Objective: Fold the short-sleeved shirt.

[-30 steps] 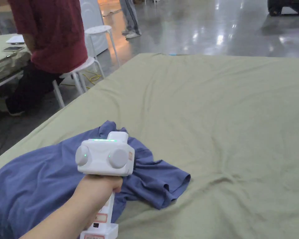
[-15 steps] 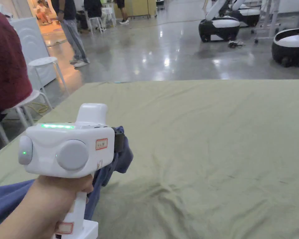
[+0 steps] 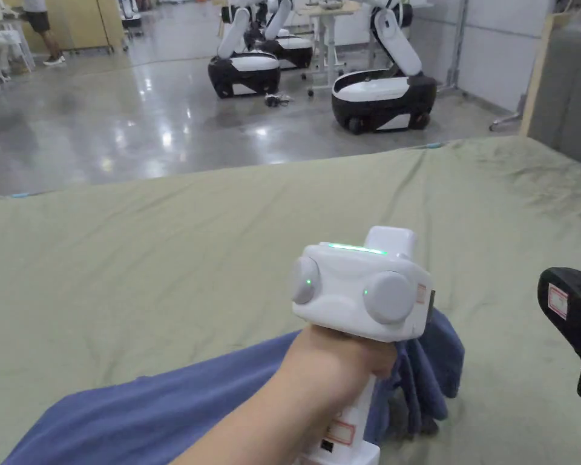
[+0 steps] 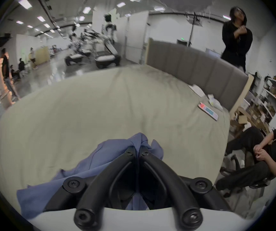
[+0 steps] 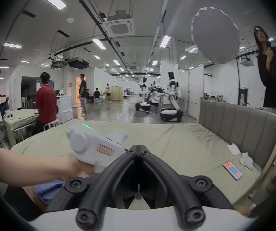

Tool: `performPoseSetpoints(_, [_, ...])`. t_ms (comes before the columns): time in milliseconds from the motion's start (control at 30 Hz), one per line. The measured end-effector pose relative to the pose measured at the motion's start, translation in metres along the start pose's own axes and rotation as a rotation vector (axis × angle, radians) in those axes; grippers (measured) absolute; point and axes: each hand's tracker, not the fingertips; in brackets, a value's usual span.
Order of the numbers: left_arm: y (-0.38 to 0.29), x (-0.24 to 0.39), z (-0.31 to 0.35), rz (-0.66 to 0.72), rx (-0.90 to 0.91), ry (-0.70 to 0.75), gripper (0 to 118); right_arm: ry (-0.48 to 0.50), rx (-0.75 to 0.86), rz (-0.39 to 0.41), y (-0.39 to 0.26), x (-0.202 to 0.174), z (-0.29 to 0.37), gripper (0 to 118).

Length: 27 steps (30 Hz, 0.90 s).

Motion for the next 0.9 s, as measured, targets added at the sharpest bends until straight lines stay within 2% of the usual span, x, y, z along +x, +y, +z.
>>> performPoseSetpoints(100, [-0.014, 0.038, -0.053, -0.034, -0.093, -0.019, 0, -0.038, -0.018, -0.008, -0.008, 0.018, 0.006, 0])
performPoseSetpoints(233, [-0.037, 0.046, -0.100, -0.016, -0.175, 0.000, 0, -0.056, -0.044, -0.016, -0.016, 0.029, 0.006, 0])
performPoseSetpoints(267, [-0.042, 0.041, -0.104, -0.001, -0.176, -0.003, 2, -0.060, -0.046, -0.015, -0.018, 0.030, 0.006, 0])
performPoseSetpoints(300, [-0.045, 0.036, -0.105, 0.018, -0.173, 0.001, 10, -0.060, -0.047, -0.014, -0.020, 0.032, 0.005, 0])
performPoseSetpoints(333, [-0.050, 0.028, -0.097, 0.052, -0.155, 0.000, 33, -0.059, -0.050, -0.013, -0.021, 0.033, 0.003, 0])
performPoseSetpoints(367, [-0.053, 0.020, -0.091, 0.078, -0.139, 0.000, 83, -0.059, -0.053, -0.014, -0.022, 0.033, 0.000, 0])
performPoseSetpoints(400, [-0.055, 0.013, -0.085, 0.098, -0.127, -0.020, 110, -0.057, -0.055, -0.015, -0.023, 0.032, -0.001, 0])
performPoseSetpoints(433, [-0.059, 0.004, -0.074, 0.119, -0.105, -0.044, 117, -0.052, -0.057, -0.019, -0.024, 0.032, -0.005, 0])
performPoseSetpoints(500, [-0.062, -0.016, -0.036, 0.148, 0.006, -0.060, 116, -0.048, -0.058, -0.020, -0.025, 0.029, -0.011, 0])
performPoseSetpoints(633, [-0.090, -0.066, 0.078, 0.194, 0.143, 0.042, 115, -0.007, -0.055, -0.024, -0.025, 0.015, -0.024, 0])
performPoseSetpoints(667, [-0.102, -0.078, 0.103, 0.217, 0.180, 0.100, 106, 0.007, -0.053, -0.023, -0.025, 0.009, -0.025, 0])
performPoseSetpoints(700, [-0.113, -0.090, 0.128, 0.243, 0.211, 0.162, 82, 0.017, -0.052, -0.017, -0.026, 0.004, -0.028, 0])
performPoseSetpoints(767, [-0.142, -0.113, 0.194, 0.267, 0.290, 0.307, 0, 0.055, -0.055, 0.000, -0.027, -0.008, -0.034, 0])
performPoseSetpoints(867, [-0.185, -0.140, 0.263, 0.323, 0.313, 0.534, 0, 0.104, -0.068, 0.008, -0.029, -0.025, -0.040, 0])
performPoseSetpoints(900, [-0.202, -0.149, 0.285, 0.332, 0.323, 0.529, 0, 0.117, -0.071, 0.016, -0.030, -0.030, -0.042, 0])
